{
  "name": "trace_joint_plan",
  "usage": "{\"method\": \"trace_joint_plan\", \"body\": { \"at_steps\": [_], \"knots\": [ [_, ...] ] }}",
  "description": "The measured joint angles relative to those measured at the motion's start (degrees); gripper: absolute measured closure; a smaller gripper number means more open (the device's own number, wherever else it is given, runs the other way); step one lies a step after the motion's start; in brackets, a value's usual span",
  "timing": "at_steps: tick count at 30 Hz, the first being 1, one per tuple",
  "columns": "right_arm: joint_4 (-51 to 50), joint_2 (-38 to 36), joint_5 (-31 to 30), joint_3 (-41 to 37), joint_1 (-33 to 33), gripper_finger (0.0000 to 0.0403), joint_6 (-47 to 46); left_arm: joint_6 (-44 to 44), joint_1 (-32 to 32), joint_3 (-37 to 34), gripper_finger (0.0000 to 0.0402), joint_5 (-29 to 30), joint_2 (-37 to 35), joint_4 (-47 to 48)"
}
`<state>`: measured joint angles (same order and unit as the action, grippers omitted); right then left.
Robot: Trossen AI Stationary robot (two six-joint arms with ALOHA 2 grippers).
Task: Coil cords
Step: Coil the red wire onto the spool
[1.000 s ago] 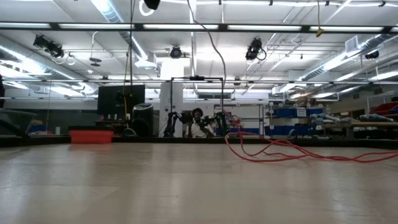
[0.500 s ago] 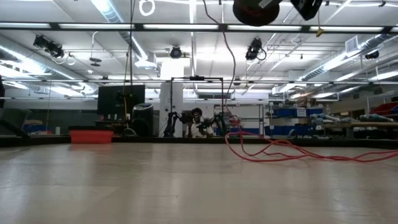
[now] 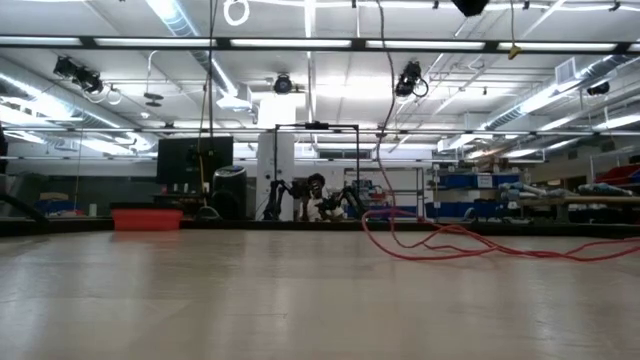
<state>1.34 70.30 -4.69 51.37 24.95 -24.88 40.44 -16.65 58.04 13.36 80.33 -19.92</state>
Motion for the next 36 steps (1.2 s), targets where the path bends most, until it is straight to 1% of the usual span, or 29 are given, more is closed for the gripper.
{"method": "trace_joint_plan", "body": {
  "at_steps": [6, 8, 10, 12, 16, 20, 23, 26, 29, 33, 36],
  "knots": [
    [3.79, -0.02, 1.09, 0.00, -0.22, 0.0401, 5.03, -0.31, 0.40, 0.00, 0.0395, 0.07, 3.12, -12.76],
    [4.39, -0.04, 1.95, 0.00, -0.39, 0.0401, 5.50, -2.26, 0.41, 0.05, 0.0391, 0.51, 4.22, -15.65],
    [4.63, -0.04, 2.25, 0.00, -0.61, 0.0401, 5.62, -6.39, 0.84, 1.09, 0.0390, 1.88, 5.45, -15.91],
    [4.80, -0.04, 2.77, 0.00, -0.93, 0.0401, 5.64, -11.20, 1.69, 2.43, 0.0389, 2.74, 6.43, -14.41],
    [5.44, 1.15, 3.68, 0.00, -1.43, 0.0401, 5.64, -19.77, 3.09, 5.82, 0.0389, 2.37, 7.81, -9.05],
    [5.74, 1.92, 4.37, 0.04, -2.03, 0.0401, 6.02, -27.80, 4.20, 9.93, 0.0389, -0.96, 8.10, -0.71],
    [6.53, 1.92, 4.11, 0.04, -1.88, 0.0401, 7.64, -32.65, 4.29, 11.83, 0.0388, -2.74, 8.31, 2.17],
    [7.48, 1.95, 3.74, 0.04, -2.13, 0.0401, 9.75, -36.46, 4.28, 12.06, 0.0388, -3.88, 8.33, 2.12],
    [7.41, 2.01, 0.86, -0.04, -2.19, 0.0401, 12.73, -39.61, 4.33, 12.11, 0.0388, -5.87, 8.33, 2.95],
    [9.32, 2.08, -0.18, -0.07, -2.14, 0.0401, 16.65, -40.62, 4.33, 12.13, 0.0388, -6.29, 9.03, 6.26],
    [9.49, 2.05, -0.43, -0.07, -2.14, 0.0401, 18.03, -40.72, 4.33, 12.13, 0.0388, -7.90, 10.14, 7.71]
  ]
}}
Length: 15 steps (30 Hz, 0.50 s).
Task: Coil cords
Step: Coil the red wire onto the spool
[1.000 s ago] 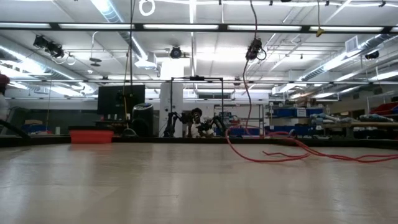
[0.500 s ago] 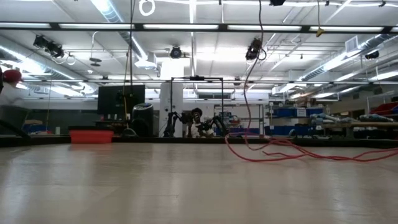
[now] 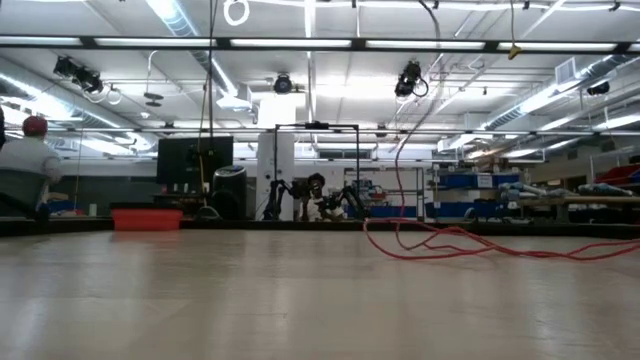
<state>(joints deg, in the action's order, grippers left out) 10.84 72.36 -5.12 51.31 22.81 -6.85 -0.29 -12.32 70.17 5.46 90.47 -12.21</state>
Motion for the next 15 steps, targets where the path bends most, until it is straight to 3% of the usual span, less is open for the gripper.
{"method": "trace_joint_plan", "body": {
  "at_steps": [15],
  "knots": [
    [-0.22, -0.02, 0.41, 0.00, 0.09, 0.0401, 0.50, 2.63, 0.68, -0.02, 0.0281, -1.19, 0.75, -0.39]
  ]
}}
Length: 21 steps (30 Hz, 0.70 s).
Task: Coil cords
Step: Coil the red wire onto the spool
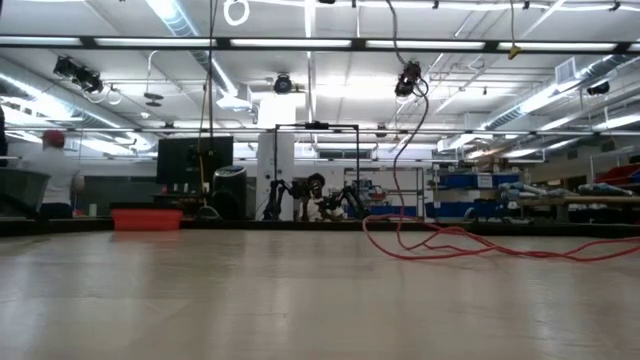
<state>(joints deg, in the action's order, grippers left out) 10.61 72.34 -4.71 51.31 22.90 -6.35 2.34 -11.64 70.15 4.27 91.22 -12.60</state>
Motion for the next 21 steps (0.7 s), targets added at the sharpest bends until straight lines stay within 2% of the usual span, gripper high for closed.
{"method": "trace_joint_plan", "body": {
  "at_steps": [8, 12, 21],
  "knots": [
    [0.79, -0.02, -1.13, 0.00, 1.54, 0.0401, 2.72, 1.88, 1.96, 0.37, 0.0273, -3.67, 0.00, 3.26],
    [3.77, -0.02, -1.07, 0.00, 1.84, 0.0401, 5.12, 1.95, 3.07, 0.42, 0.0273, -4.26, 0.00, 1.92],
    [13.29, -0.07, -0.51, 0.02, 1.84, 0.0401, 14.75, 2.84, 2.96, 0.46, 0.0273, -13.06, 0.00, -0.39]
  ]
}}
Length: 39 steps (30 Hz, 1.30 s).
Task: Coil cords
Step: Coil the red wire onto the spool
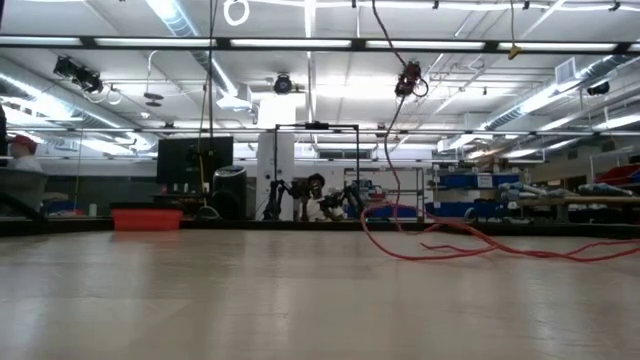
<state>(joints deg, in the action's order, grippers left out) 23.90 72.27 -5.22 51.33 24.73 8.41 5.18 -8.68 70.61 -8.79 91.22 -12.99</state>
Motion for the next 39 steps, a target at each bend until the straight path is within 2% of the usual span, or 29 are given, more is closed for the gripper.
{"method": "trace_joint_plan", "body": {
  "at_steps": [11, 15, 19, 24, 27, 31, 36, 39],
  "knots": [
    [5.13, -0.19, -0.48, 0.00, 0.23, 0.0401, 8.24, -0.71, -0.42, 0.00, 0.0273, -6.48, -0.02, 1.27],
    [4.49, -0.69, -6.52, 0.02, 1.75, 0.0401, 9.45, -0.95, -0.42, 0.00, 0.0273, -8.47, -0.02, 2.87],
    [2.98, -1.71, -13.39, 0.02, 4.42, 0.0401, 10.86, -0.91, -0.45, 0.00, 0.0282, -6.86, -0.02, 4.71],
    [1.40, -2.98, -19.51, 0.04, 7.79, 0.0401, 12.03, -0.56, -0.44, 0.00, 0.0349, -2.85, -0.02, 5.09],
    [0.80, -4.04, -23.54, 0.04, 10.00, 0.0401, 12.68, 0.40, -0.42, 0.00, 0.0391, -2.70, -0.02, 5.15],
    [-1.82, -5.50, -30.36, 0.04, 13.24, 0.0401, 12.90, 0.23, -0.45, 0.00, 0.0397, -2.75, -0.02, 6.21],
    [-4.98, -6.90, -42.26, 0.04, 17.51, 0.0401, 13.31, -0.95, -0.50, 0.00, 0.0399, -2.89, -0.02, 8.90],
    [-5.26, -7.24, -46.61, 0.04, 19.58, 0.0401, 13.67, -0.98, -0.90, 0.05, 0.0399, -2.84, -0.08, 9.80]
  ]
}}
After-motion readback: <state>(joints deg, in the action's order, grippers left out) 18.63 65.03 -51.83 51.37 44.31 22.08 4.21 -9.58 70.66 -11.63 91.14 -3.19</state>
